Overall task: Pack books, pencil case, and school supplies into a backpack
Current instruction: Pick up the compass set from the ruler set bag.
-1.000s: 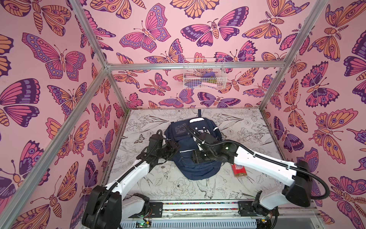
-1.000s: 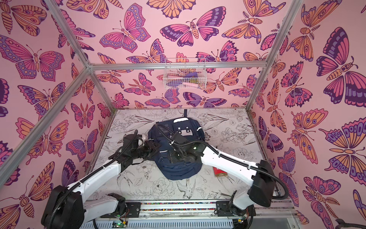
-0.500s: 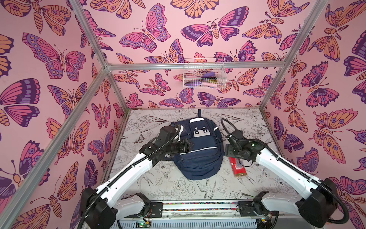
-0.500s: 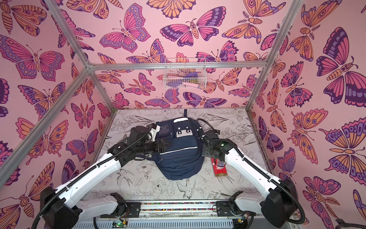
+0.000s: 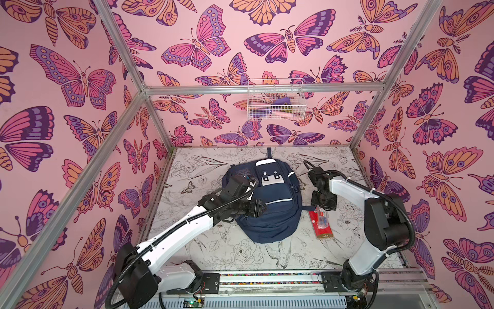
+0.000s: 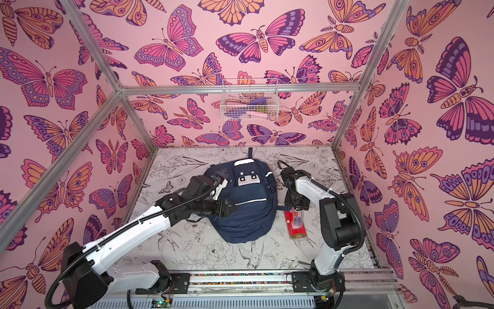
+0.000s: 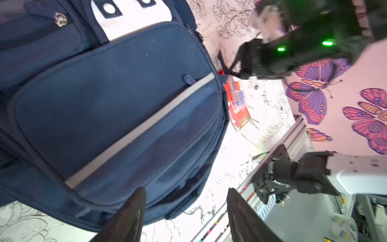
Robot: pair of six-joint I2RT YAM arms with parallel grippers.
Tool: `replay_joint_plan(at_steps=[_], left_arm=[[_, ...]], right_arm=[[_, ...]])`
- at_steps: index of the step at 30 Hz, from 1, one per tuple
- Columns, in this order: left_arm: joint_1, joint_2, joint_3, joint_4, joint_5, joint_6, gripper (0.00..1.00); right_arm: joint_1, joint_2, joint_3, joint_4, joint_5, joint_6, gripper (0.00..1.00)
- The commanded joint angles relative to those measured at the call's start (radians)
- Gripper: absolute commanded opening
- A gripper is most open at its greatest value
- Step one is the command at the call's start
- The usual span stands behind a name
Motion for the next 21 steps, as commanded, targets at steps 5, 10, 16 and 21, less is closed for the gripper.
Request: replay_joint_plan(at_steps=[5,10,16,21], left_arm=[[-0.004,-0.107,-0.088,0.083,0.06,-0.103,0.64],[-0.004,-0.152,-0.12,0.12,0.07,-0.148,0.64],[-0.004,-0.177,-0.136,0.144,0.063,-0.181,0.67],[-0.004,-0.187,-0.132,0.182,0.079,-0.194,0.72]], right_arm=[[-0.01,0.015,-0.039,0.046,-0.029,-0.038,0.6],[-0.016,-0.017,-0.084,0.088,-0.037,-0.04,0.47],[-0.018,-0.125,-0.104,0.081,-0.053,-0.032,0.34],[-0.016,-0.292,-0.087,0.007,-0.078,-0.011,0.28]])
